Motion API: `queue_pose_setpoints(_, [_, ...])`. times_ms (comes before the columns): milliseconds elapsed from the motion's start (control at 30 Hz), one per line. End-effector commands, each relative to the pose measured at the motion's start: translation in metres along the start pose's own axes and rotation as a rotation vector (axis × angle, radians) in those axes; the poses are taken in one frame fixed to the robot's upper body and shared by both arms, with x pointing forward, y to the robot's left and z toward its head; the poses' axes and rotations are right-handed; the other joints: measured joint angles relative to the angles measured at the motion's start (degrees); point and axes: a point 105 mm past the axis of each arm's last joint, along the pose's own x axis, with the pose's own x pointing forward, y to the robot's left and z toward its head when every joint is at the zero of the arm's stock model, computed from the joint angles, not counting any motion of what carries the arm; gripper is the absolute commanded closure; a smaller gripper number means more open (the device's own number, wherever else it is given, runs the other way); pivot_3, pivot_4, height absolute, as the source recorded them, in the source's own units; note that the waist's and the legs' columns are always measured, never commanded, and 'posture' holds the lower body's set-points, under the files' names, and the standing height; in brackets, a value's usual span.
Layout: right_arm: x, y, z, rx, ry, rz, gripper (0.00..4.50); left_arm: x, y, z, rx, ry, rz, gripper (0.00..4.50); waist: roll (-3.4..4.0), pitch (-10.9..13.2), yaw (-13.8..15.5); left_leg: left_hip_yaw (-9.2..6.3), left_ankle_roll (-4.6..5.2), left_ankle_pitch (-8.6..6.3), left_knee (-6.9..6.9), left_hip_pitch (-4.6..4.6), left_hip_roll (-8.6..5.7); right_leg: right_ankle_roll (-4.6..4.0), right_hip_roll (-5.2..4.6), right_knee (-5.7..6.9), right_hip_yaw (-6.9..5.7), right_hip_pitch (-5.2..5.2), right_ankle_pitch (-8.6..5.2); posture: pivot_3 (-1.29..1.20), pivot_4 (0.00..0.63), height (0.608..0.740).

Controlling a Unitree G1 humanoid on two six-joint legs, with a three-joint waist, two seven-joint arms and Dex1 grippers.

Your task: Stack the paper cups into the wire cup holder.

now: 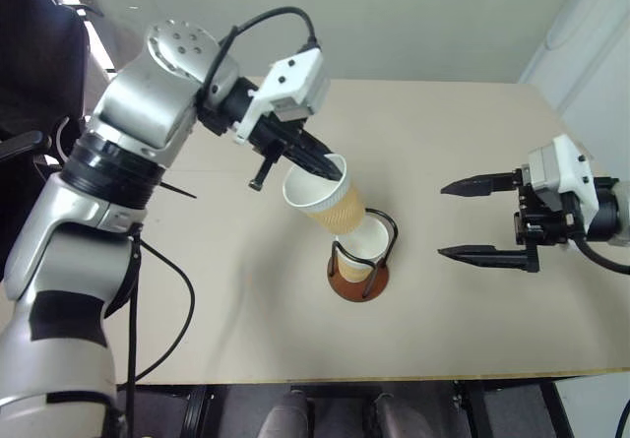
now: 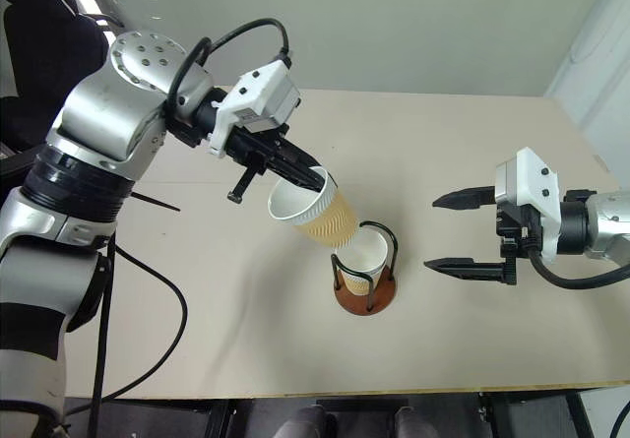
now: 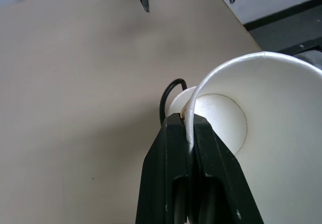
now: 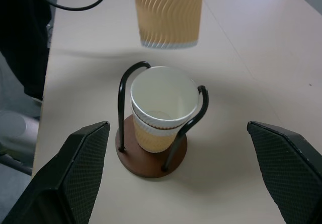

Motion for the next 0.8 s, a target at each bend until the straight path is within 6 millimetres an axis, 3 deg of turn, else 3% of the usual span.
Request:
queue_pose_setpoints(33, [-0.006,0.001,0.01,-0.048,-0.01,-0.035,0.0,0.005,0.004,0.009,0.083,0.02,-0.038,4.46,0.0,0.0,0.2,0.0,0.0,0.0,0.0,0.0,0.0,0.0,0.0,0.0,0.0,0.0,0.0,0.0,0.15,0.74])
queue_pose_setpoints(333, [-0.008,0.002,0.011,-0.046,-0.006,-0.055,0.0,0.026,0.019,0.019,0.153,0.024,-0.074,4.46,-0.02,0.0,0.3,0.02,0.02,-0.01,0.02,-0.02,0.0,0.07,0.0,-0.04,0.01,0.04,0.04,0.0,0.15,0.74])
queue_pose_setpoints(800, [-0.004,0.004,0.01,-0.043,-0.014,-0.068,0.0,0.041,0.014,0.009,0.162,0.041,-0.127,4.46,-0.02,0.0,0.4,0.05,0.02,-0.01,0.05,-0.03,0.0,0.12,0.01,-0.03,0.01,0.04,0.06,0.0,0.15,0.74])
